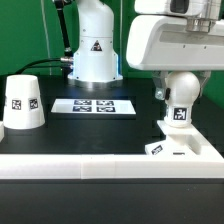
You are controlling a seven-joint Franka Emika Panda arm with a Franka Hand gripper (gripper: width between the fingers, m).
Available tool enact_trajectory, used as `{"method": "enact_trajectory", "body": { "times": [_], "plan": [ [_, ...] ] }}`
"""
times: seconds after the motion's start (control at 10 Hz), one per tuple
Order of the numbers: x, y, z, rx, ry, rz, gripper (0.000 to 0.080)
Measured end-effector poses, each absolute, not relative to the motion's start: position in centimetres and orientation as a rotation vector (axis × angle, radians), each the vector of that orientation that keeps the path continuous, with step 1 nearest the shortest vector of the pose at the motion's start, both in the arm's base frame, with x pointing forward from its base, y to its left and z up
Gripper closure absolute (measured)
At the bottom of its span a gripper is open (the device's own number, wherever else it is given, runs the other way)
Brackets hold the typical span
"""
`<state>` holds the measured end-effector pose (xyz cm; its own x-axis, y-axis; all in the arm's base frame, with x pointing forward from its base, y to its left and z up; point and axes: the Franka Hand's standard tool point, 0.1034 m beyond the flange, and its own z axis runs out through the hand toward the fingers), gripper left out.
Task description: Assemble lamp
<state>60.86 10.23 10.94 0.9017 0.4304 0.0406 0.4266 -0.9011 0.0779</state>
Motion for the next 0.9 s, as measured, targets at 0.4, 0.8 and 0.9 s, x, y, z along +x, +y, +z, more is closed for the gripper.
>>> {"method": "enact_trajectory", "body": {
  "times": [0.4,0.8,0.9],
  "plan": [
    [60.85,10.25,10.92,3.068,0.335,0.097,0.0223],
    [60.52,10.13,10.88,3.076,-0.569,0.084,0.0223],
    [60.51,10.16,10.87,3.052,-0.687,0.085,0.0223]
  ]
}}
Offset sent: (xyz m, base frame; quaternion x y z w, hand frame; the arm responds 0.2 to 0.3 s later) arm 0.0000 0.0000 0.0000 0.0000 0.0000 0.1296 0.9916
